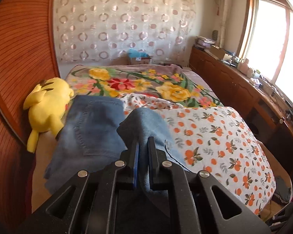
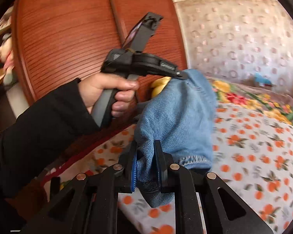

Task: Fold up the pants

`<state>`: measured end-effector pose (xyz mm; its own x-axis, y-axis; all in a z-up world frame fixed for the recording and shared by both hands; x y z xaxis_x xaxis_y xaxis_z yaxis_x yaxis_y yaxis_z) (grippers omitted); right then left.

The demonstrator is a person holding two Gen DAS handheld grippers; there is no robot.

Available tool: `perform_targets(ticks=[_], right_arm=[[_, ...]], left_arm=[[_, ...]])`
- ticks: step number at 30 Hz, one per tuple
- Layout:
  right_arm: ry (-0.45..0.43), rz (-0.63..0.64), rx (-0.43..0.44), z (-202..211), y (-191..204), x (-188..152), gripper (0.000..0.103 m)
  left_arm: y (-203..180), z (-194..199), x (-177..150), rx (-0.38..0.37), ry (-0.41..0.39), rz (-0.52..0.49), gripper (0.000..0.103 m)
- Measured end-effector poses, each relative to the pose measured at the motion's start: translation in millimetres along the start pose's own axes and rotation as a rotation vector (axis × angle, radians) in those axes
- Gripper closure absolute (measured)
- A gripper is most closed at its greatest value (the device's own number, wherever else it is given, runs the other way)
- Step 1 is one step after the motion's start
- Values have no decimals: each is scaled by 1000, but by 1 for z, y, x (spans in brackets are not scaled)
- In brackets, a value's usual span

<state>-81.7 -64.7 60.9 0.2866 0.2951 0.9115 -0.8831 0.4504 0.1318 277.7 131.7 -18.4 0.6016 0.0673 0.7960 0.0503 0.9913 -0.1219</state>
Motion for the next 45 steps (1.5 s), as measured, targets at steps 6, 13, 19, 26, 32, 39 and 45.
perform_targets(ticks=[6, 13, 19, 26, 32, 39, 45], right_arm=[[89, 27, 65, -45, 34, -20, 88], [147, 24, 83, -61, 40, -33, 81], [98, 19, 74, -22, 32, -14, 78], [13, -14, 53, 11, 12, -10, 76], [-3, -63, -32, 2, -6, -11, 76], [138, -74, 99, -33, 37, -38, 76], [88, -83, 65, -2, 38, -26, 76]], left_arm=[[43, 1, -35, 39, 22, 47, 94], [63, -10, -72, 86, 42, 52, 94], [67, -12, -82, 115, 46, 33, 94], [86, -1, -91, 183, 60, 47, 94], [82, 41, -84, 170, -14, 63, 94], [29, 82, -68, 64, -97, 6, 91], [-14, 81, -86, -22, -78, -32, 90]])
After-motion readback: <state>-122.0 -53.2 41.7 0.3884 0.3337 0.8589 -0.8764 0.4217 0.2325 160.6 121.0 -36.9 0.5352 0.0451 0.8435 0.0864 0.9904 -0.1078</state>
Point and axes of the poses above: each gripper's, at about its wrist camera, not at the fingertips, and z roughly against the way its jaws point, y to its left, x to its top, the point moved 6 cm from there along -z, roughly the way its jaws point, and after that the axes turned 5 degrees about -y, right-handed, at the moved point
